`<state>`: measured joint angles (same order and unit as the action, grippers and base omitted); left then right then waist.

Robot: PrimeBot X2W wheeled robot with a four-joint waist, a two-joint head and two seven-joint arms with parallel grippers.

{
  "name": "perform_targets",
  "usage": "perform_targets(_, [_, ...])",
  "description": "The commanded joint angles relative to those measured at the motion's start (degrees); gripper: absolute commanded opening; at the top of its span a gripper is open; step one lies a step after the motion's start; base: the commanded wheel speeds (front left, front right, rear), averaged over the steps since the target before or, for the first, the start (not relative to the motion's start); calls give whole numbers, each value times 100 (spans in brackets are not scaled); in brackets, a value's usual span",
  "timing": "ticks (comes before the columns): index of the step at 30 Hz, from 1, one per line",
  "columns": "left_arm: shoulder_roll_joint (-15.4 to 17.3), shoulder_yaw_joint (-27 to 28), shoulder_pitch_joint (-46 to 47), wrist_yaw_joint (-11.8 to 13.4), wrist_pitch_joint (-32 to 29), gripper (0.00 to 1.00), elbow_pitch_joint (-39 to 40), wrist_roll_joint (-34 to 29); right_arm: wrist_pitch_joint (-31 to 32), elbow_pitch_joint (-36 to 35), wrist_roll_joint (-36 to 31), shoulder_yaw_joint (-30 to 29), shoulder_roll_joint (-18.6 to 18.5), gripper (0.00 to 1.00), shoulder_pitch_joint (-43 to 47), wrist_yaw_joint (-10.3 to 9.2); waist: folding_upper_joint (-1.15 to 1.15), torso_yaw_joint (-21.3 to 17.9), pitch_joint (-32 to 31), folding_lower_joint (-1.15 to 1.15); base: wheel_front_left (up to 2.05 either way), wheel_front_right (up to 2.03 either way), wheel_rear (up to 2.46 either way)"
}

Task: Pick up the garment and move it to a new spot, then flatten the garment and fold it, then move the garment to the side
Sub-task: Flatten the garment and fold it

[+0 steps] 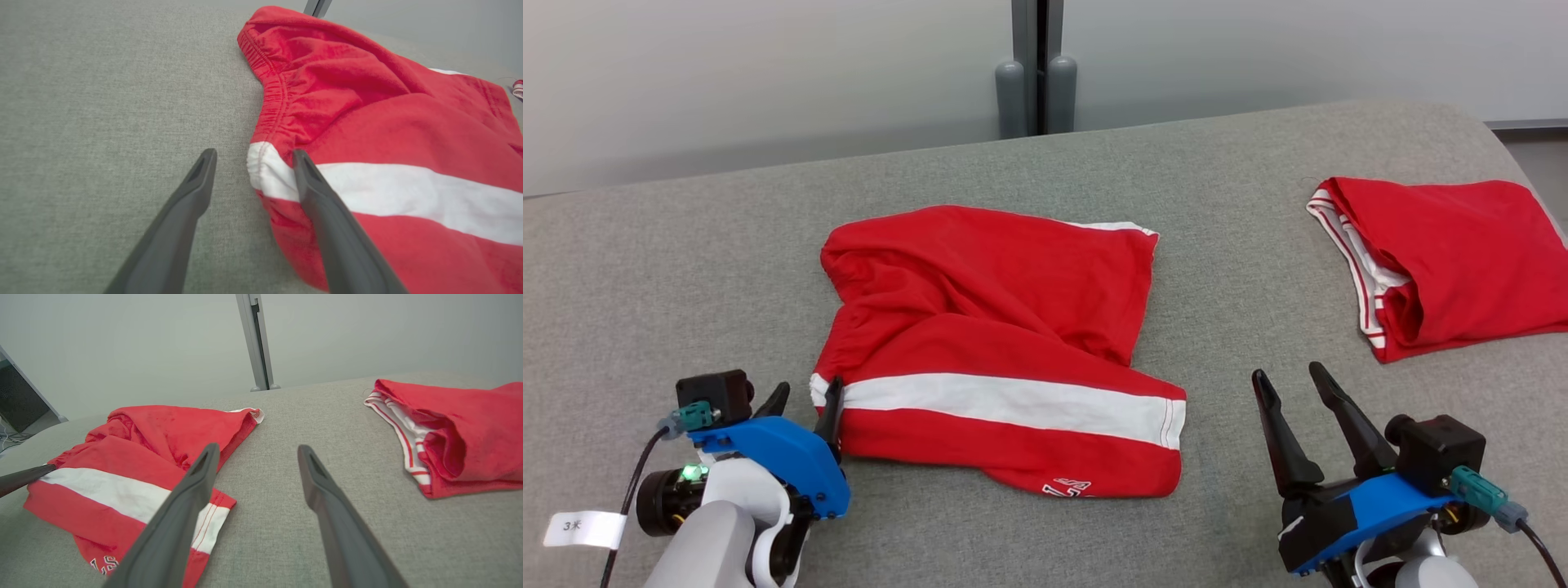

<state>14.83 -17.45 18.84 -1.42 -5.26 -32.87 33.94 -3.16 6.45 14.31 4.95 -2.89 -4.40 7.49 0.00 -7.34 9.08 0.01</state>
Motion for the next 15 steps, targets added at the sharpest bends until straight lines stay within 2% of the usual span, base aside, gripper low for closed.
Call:
perform_targets(1, [28, 30, 94, 39, -32, 100, -19, 25, -43, 18, 54, 14, 0, 100, -61, 1, 0, -12, 19, -1, 0, 0, 0])
perform_targets(2, [29, 38, 105, 37, -68, 100, -33, 47, -41, 30, 59, 27, 0, 100, -77, 1, 0, -21, 30, -1, 0, 0, 0])
perform_targets(3, [32, 42, 115, 33, -91, 74, -38, 69, -29, 40, 64, 53, 0, 100, -85, 1, 0, -29, 42, -1, 0, 0, 0])
perform_targets(4, [30, 38, 114, 36, -142, 58, -59, 93, -7, 42, 73, 92, 1, 100, -91, 1, 0, -35, 51, -1, 0, 0, 0])
perform_targets(5, [16, 35, 99, 31, -207, 0, -78, 131, 13, 35, 102, 118, 0, 100, -93, 1, 0, -39, 59, -1, 0, 0, 0])
perform_targets(9, [-17, 13, 39, 19, -310, 0, -23, 204, 319, -5, 243, 229, 0, 100, -11, 1, 0, -22, 82, -1, 0, 0, 0])
perform_targets(15, [-55, -49, -113, 24, -173, 0, 200, 186, 1379, -229, 557, 338, 0, 100, 252, 1, 0, 43, 87, -1, 0, 0, 0])
